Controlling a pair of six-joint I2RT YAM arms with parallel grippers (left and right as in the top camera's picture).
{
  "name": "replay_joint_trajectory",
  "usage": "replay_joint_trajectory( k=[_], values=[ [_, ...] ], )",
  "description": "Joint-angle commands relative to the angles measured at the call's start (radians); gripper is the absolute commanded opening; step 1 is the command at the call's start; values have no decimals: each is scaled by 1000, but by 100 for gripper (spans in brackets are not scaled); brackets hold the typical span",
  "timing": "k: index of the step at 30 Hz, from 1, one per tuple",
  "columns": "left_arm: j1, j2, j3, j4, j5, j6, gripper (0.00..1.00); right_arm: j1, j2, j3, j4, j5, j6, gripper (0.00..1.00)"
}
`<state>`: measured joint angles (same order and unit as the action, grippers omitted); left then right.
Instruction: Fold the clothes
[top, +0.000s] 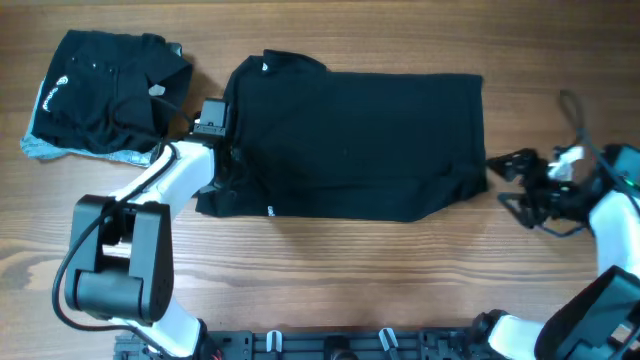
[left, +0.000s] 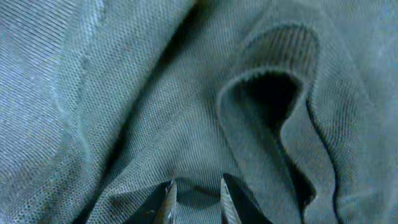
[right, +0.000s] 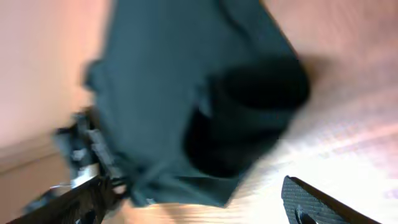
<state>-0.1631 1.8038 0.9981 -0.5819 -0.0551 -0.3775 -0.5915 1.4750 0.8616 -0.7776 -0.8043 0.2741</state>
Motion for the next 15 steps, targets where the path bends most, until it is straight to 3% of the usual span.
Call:
replay_joint_trajectory(
  k=[1, 4, 6, 8, 9, 10, 13, 15],
  values=[
    [22, 110, -49, 22, -110, -24, 24, -171, 1, 17, 89, -404, -137, 92],
    [22, 109, -49, 22, -92, -24, 24, -174, 1, 16, 53, -260, -147, 89],
    [22, 109, -49, 18, -84, -24, 24, -111, 1, 16, 20, -114, -153, 79],
    [22, 109, -47, 18, -66, -24, 24, 23, 1, 15, 22, -26, -170, 51],
    [22, 109, -45, 16, -55, -24, 24, 90, 1, 16, 41, -25, -170, 20],
    [22, 109, -40, 13, -39, -23, 24, 169, 1, 16, 61, -26, -170, 5],
    [22, 107, -32, 10, -19, -24, 23, 329, 1, 15, 80, 16, -143, 4],
    [22, 106, -27, 10, -1, -23, 23, 429, 3, 15, 87, 206, -19, 4]
  ],
)
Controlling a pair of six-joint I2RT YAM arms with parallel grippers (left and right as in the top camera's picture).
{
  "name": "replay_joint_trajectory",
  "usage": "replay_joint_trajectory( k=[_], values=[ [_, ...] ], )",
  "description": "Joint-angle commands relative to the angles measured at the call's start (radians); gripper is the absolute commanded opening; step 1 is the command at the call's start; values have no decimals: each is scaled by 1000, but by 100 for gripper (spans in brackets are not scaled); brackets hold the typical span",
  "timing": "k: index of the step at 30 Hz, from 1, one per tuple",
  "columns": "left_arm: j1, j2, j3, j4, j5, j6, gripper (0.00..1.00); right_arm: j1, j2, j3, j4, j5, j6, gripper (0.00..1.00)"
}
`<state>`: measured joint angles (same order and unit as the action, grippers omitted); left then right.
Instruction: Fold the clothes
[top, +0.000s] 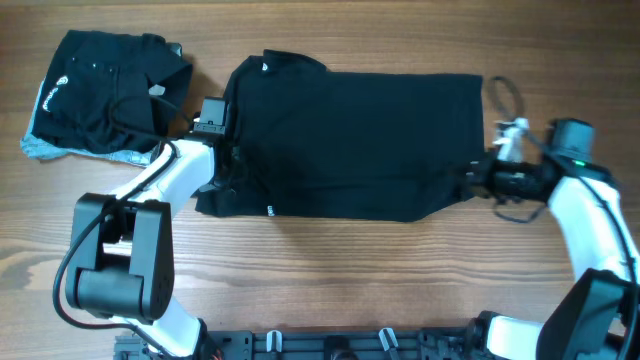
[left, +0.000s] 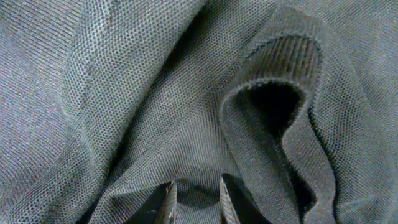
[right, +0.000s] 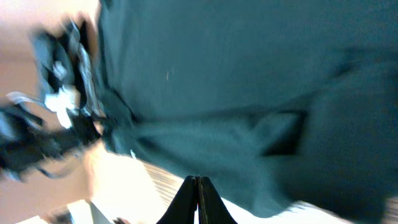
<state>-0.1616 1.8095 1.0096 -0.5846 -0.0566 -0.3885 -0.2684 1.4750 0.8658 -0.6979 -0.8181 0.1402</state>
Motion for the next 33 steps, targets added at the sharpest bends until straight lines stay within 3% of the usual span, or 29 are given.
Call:
replay_joint_trajectory(
  k=[1, 4, 9, 11, 13, 15, 16, 19, 21, 23, 24, 25, 28, 31, 33],
  values=[
    [20, 100, -34, 11, 4, -13, 23, 150, 9, 10, 7, 346, 186, 4],
    [21, 100, -10, -12, 3, -8, 23, 195, 58, 9, -18, 695, 379, 4],
    [23, 100, 1, -18, -5, -8, 23, 38, 72, 11, -152, 929, 462, 4],
    [31, 100, 1, -18, -4, -8, 23, -49, 48, 23, -182, 926, 427, 4],
    [37, 100, 1, -18, -4, -8, 24, -84, -1, 44, -165, 772, 294, 6],
    [41, 96, 2, -21, -2, -8, 24, -72, -60, 53, -104, 517, 118, 17],
    [42, 90, 8, -36, 4, -8, 24, -64, -73, 53, -99, 470, 101, 23],
    [42, 55, 58, -110, 7, 15, 27, -43, -61, 38, -132, 526, 151, 55],
    [42, 21, 72, -127, 14, 19, 30, -43, -30, 3, -178, 721, 280, 53],
    [42, 17, 72, -127, 14, 38, 32, -44, 2, -17, -184, 751, 310, 18],
    [42, 21, 70, -126, 14, 40, 33, -44, 18, -28, -196, 743, 336, 8],
    [42, 21, 70, -126, 14, 40, 33, -44, 26, -38, -203, 738, 341, 6],
    [42, 21, 70, -116, 14, 40, 33, -42, 38, -86, -155, 570, 217, 14],
    [42, 21, 70, -85, 14, 40, 36, -40, 39, -149, -28, 410, 125, 34],
    [42, 21, 70, -79, 14, 40, 37, -39, 40, -184, 28, 409, 129, 35]
  ],
)
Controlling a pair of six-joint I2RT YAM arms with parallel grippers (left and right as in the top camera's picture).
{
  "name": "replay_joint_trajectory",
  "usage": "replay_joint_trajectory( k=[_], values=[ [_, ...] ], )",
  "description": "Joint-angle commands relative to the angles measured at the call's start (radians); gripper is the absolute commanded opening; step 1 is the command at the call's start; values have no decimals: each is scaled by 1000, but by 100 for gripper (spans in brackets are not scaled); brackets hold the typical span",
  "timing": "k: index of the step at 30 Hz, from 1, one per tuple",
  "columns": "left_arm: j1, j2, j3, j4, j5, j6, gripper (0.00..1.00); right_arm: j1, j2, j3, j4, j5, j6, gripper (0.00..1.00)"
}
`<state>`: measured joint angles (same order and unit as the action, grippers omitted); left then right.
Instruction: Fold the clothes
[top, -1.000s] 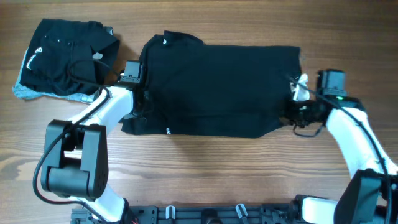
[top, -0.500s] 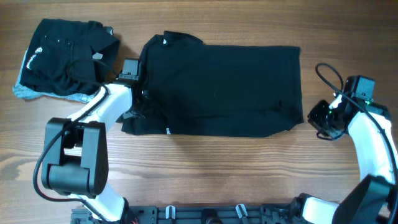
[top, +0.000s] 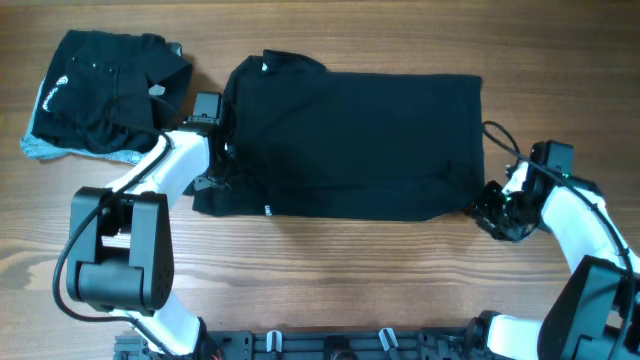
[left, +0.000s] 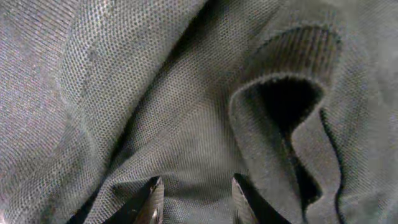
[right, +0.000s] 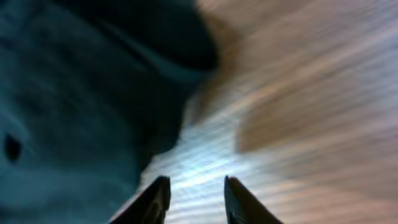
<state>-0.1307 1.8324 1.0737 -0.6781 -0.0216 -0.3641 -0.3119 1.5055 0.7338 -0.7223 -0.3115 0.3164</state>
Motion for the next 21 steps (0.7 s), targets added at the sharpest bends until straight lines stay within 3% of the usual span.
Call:
replay_joint_trajectory(
  k=[1, 8, 11, 14, 18, 21],
  values=[
    [11, -2, 6, 15, -21, 16, 37, 5, 10, -67, 72, -107, -49, 35],
    [11, -2, 6, 16, -21, 16, 37, 5, 10, -94, 182, -160, -107, 47],
    [11, -2, 6, 16, -21, 16, 37, 8, 10, -94, 247, -159, -71, 49],
    [11, -2, 6, 16, -21, 16, 37, 8, 10, -94, 274, -37, 5, 47],
    [11, -2, 6, 16, -21, 16, 37, 6, 9, -85, 279, 73, 55, 15],
    [11, -2, 6, 15, -21, 16, 37, -4, -2, -17, 207, 127, 51, 6]
  ],
)
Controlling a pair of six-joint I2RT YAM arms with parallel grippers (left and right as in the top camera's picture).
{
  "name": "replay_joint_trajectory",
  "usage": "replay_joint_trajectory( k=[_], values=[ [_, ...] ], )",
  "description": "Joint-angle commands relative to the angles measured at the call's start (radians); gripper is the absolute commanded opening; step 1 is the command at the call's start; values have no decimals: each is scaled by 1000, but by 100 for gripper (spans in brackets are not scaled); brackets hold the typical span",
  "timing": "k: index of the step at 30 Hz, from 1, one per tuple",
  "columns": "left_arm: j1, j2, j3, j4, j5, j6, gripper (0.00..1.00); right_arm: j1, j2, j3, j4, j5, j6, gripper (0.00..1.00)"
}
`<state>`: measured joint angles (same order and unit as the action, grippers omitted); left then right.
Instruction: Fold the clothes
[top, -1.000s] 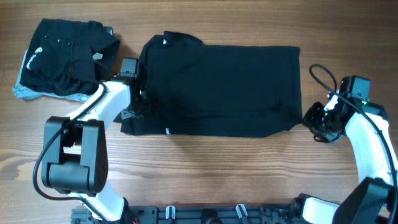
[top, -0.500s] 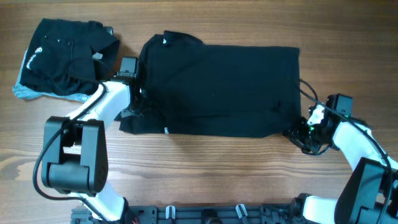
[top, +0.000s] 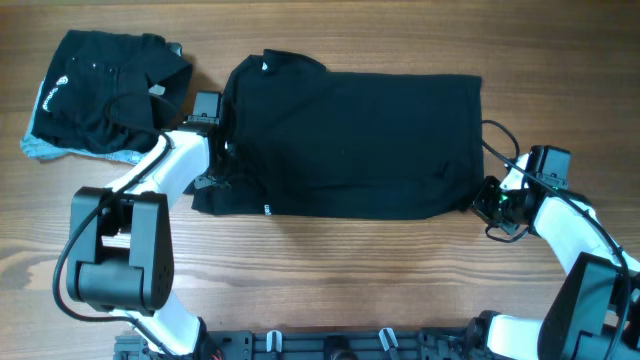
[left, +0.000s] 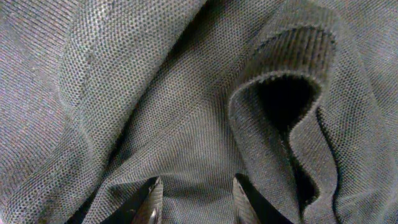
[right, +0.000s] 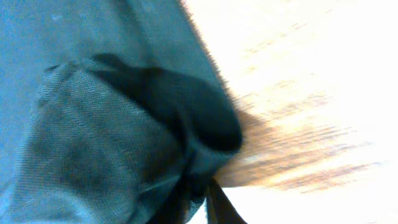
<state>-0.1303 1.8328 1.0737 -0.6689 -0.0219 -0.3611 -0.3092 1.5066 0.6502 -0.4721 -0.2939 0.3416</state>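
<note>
A black shirt (top: 350, 140) lies spread flat across the middle of the table. My left gripper (top: 222, 158) rests on the shirt's bunched left end. In the left wrist view the left gripper (left: 198, 202) is open, its tips pressed into the wrinkled cloth beside a curled ribbed cuff (left: 292, 68). My right gripper (top: 487, 200) sits at the shirt's lower right corner. In the right wrist view the right gripper (right: 196, 194) is shut on that corner's folded cloth (right: 186, 112).
A folded black garment (top: 105, 90) with a grey edge lies at the far left back. A thin cable (top: 497, 140) loops from the right arm near the shirt's right edge. Bare wooden table (top: 330, 270) runs along the front.
My right gripper was open beside the shirt's lower right corner and is now shut on that corner. The left gripper stays open on the same folds.
At first my right gripper stood off the shirt's right edge and my left fingers were close together on the left folds. Then the right gripper was shut at the right hem. Later both grippers were open. Now the right one holds the lower right corner.
</note>
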Motion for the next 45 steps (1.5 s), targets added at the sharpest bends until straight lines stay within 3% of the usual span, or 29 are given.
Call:
replay_joint_trajectory(
  k=[1, 6, 8, 10, 11, 12, 14, 16, 22, 25, 27, 31, 32, 38, 41, 45],
  values=[
    [11, -2, 6, 6, -21, 13, 37, -10, -8, 93, -77, 147, 29, 4],
    [11, -2, 6, 7, -21, 13, 37, -18, -29, 233, -256, 312, 82, 4],
    [11, -2, 6, 6, -21, 13, 37, -18, -32, 255, -299, 336, 105, 45],
    [11, -2, 6, 6, -21, 13, 37, -18, -31, 255, -334, 340, 105, 66],
    [11, -2, 6, 6, -21, 13, 37, -18, -31, 255, -349, 340, 103, 69],
    [11, -2, 6, 6, -21, 13, 37, -18, -31, 255, -360, 329, 95, 68],
    [11, -2, 6, 6, -21, 13, 37, -18, -31, 253, -359, 197, 2, 55],
    [11, -2, 6, 6, -21, 13, 37, -6, -31, 237, -341, -11, -138, 54],
    [11, -2, 6, 6, -21, 13, 38, 101, -26, 143, -275, 4, -116, 53],
    [11, -2, 6, 6, -21, 13, 38, 116, -15, 100, -247, 85, -50, 45],
    [11, -2, 6, 6, -21, 13, 38, 116, -12, 89, -214, 61, -53, 37],
    [11, -2, 6, 6, -21, 13, 38, 116, -12, 91, -163, 35, -54, 8],
    [11, -2, 6, 6, -21, 13, 38, 115, -12, 96, -159, 35, -54, 4],
    [11, -2, 6, 6, -21, 13, 38, 115, -12, 122, -184, 33, -74, 4],
    [11, -2, 6, 6, -21, 13, 38, 116, -11, 113, -205, 8, -80, 38],
    [11, -2, 6, 6, -21, 13, 38, 116, -7, 50, -144, 5, -38, 34]
  ],
)
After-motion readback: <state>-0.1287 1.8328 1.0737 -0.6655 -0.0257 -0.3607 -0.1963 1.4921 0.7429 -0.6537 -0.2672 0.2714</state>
